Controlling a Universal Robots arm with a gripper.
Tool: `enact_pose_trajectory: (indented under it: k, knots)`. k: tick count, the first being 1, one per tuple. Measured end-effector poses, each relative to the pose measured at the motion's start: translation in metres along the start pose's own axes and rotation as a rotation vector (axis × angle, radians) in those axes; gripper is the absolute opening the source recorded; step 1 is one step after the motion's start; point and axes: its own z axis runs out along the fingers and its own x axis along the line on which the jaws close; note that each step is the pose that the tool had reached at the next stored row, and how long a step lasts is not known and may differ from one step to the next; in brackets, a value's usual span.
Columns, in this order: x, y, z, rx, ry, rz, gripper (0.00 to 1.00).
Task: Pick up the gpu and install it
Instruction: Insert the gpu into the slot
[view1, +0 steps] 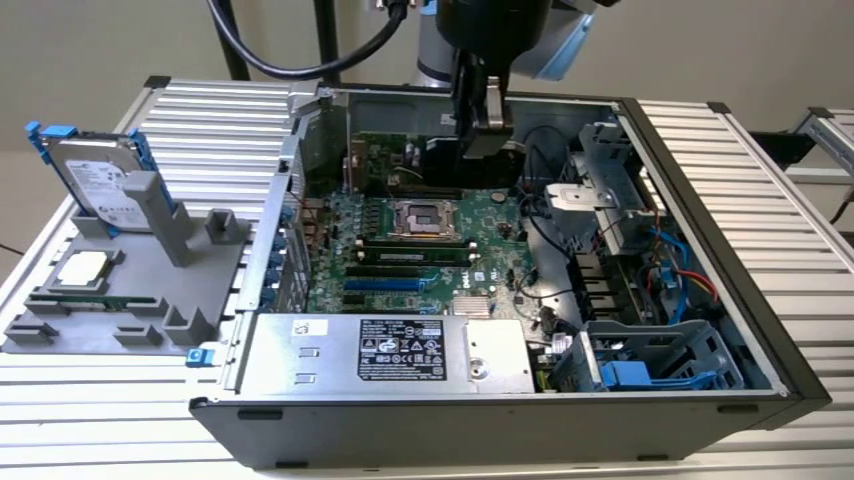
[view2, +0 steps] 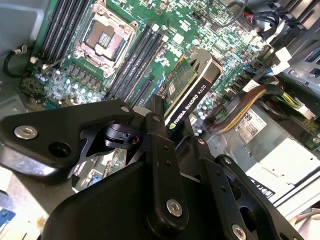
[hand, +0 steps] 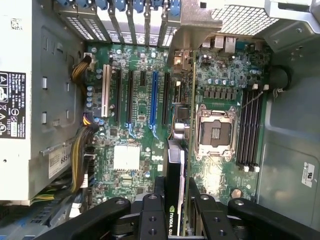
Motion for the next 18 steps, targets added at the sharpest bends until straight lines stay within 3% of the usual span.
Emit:
enact_pose_trajectory:
  k: [18]
  knots:
    - [0.0006,0.0004,0.0078,0.0001,0.0001,0.0,0.0]
